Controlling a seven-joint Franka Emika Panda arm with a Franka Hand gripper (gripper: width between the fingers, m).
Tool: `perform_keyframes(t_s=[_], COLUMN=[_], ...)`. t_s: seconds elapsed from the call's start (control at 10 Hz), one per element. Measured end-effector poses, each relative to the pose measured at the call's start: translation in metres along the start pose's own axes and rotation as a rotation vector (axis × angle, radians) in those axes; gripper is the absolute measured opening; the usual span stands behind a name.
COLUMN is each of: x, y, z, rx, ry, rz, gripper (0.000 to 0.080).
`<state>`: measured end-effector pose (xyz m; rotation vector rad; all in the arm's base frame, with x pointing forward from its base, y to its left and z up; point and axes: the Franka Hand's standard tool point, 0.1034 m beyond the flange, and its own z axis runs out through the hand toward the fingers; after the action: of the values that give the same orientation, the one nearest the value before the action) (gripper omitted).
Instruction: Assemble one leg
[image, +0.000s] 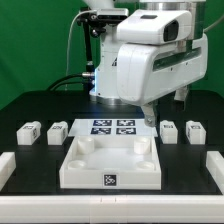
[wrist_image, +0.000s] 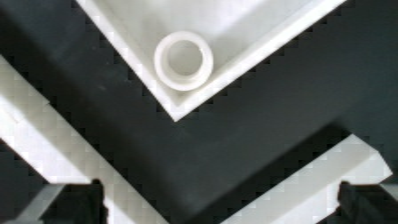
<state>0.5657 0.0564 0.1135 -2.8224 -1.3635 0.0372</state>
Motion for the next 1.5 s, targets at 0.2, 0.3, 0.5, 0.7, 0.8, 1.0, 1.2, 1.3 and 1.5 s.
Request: perform_keyframes(t_s=[0.2, 0.3, 0.5, 0.7, 0.8, 1.0, 1.2, 1.3, 1.5], x=[0.000, 0.000, 0.000, 0.000, -0.001, -0.033, -0.077, -0.105, -0.143], y=[0.000, 0.000, 0.000, 0.000, 0.000, -0.025, -0.049, -0.058, -0.054], z=[0.000, 0.000, 0.000, 0.000, 0.001, 0.012, 0.029, 0.048, 0.083], rx=[0.000, 0.000, 0.000, 0.000, 0.001, -0.014, -0.019, -0.020, 0.012], ry=[0.000, 0.000, 0.000, -0.001, -0.001, 0.006, 0.006, 0.014, 0.017], rz=[0.000, 0.000, 0.000, -0.014, -0.047, -0.199, -0.519, -0.638, -0.853], gripper=[0.0650, 0.0650, 0.0650, 0.0650, 0.0650, 0.0650, 0.0650, 0.0650, 0.0650])
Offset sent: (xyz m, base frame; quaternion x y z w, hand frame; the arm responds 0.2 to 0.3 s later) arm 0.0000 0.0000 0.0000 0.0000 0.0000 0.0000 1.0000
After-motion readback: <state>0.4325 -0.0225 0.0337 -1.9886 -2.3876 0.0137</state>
